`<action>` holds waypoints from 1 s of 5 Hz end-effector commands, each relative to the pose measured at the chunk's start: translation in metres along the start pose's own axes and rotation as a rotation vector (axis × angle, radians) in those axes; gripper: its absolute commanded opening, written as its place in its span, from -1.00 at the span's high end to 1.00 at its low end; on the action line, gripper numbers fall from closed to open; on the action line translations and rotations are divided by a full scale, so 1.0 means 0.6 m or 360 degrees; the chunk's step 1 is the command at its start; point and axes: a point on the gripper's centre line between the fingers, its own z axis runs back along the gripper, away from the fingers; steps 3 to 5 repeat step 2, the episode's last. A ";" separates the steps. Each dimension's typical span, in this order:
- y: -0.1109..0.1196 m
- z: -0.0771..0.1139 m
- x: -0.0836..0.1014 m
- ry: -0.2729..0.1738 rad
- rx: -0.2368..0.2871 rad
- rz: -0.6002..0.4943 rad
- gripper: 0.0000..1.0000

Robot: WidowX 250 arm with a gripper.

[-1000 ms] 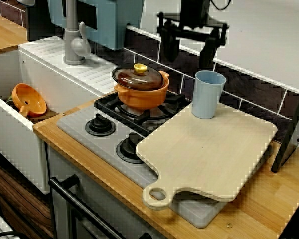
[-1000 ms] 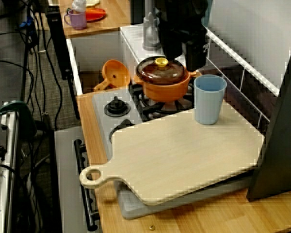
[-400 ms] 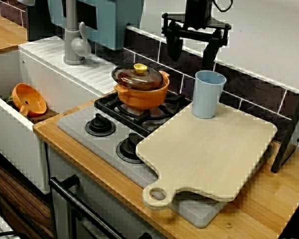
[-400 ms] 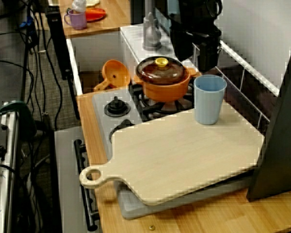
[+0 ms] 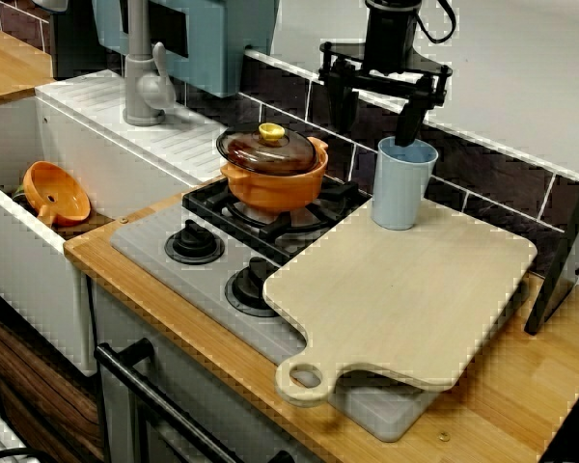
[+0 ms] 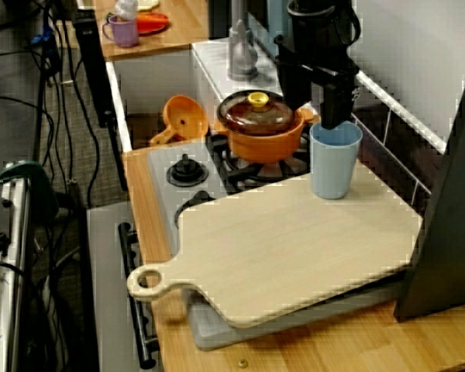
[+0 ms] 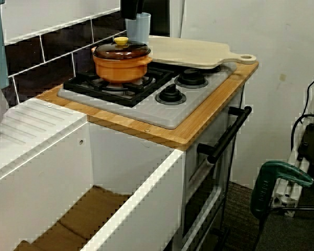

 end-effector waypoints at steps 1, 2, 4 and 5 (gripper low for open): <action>-0.011 0.016 0.006 -0.0090 -0.0036 -0.0008 -1.00; -0.012 0.009 0.004 -0.0091 -0.0022 -0.0003 -1.00; -0.012 0.009 0.004 -0.0091 -0.0022 -0.0003 -1.00; -0.012 0.009 0.004 -0.0091 -0.0022 -0.0003 -1.00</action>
